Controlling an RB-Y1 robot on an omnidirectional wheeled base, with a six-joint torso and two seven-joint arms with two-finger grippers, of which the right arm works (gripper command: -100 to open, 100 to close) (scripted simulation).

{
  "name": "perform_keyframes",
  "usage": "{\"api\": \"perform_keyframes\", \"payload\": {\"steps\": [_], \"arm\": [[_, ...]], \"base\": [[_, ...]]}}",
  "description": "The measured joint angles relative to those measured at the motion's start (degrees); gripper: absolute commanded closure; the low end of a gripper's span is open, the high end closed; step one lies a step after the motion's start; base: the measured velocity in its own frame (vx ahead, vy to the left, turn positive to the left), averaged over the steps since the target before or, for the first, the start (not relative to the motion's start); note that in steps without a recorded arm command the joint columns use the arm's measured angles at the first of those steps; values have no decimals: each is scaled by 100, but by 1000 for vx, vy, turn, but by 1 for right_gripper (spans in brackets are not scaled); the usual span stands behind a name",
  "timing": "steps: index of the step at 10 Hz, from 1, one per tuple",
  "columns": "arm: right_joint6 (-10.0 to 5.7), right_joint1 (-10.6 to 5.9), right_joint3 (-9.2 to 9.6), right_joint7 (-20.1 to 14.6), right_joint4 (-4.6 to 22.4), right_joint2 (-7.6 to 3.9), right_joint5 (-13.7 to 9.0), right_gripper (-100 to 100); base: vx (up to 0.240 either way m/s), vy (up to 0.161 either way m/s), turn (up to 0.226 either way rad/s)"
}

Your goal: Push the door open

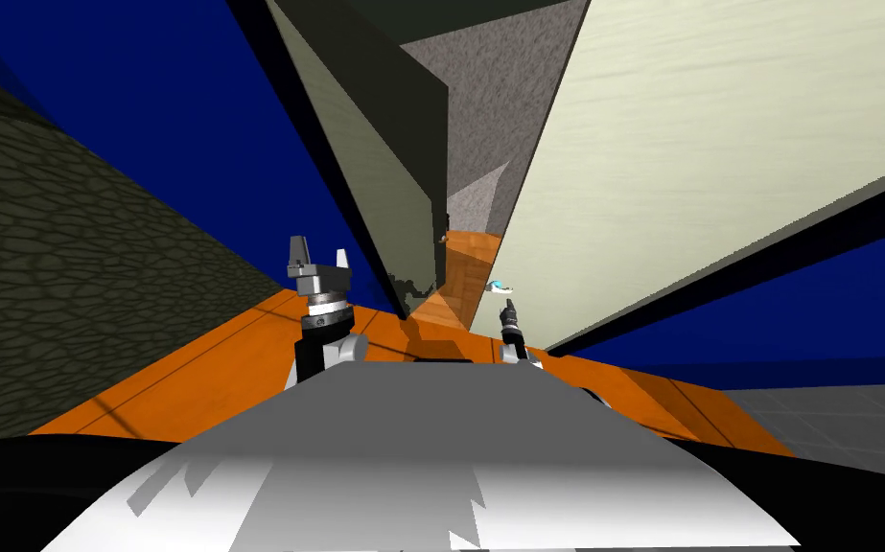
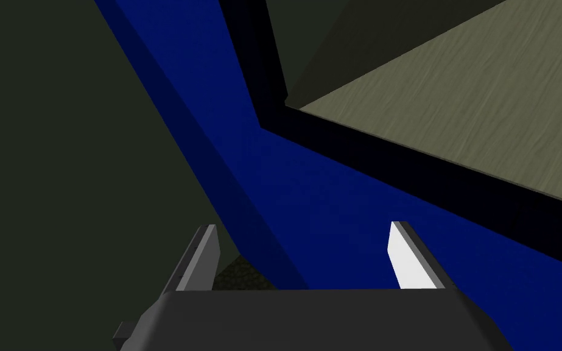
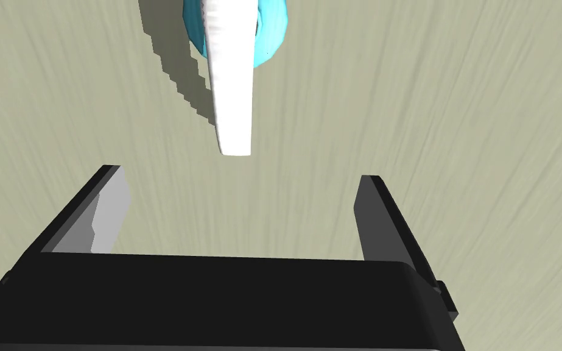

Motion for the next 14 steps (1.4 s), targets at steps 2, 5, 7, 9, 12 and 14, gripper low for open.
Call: {"api": "perform_keyframes", "payload": {"steps": [2, 5, 7, 9, 12, 14], "arm": [[-38, -19, -20, 13, 63, 7, -12, -100], [-56, 5, -55, 44, 58, 26, -33, -100], [-63, 19, -64, 51, 46, 30, -38, 100], [-66, 3, -67, 50, 40, 11, -37, 100], [-55, -6, -71, 52, 39, 13, -40, 100], [-57, -10, -101, 87, 89, 50, -61, 100]], "base": [[199, -61, 38], [195, -62, 26], [34, -9, 2], [-20, 1, 8], [0, 0, 0], [148, 3, -40]]}}
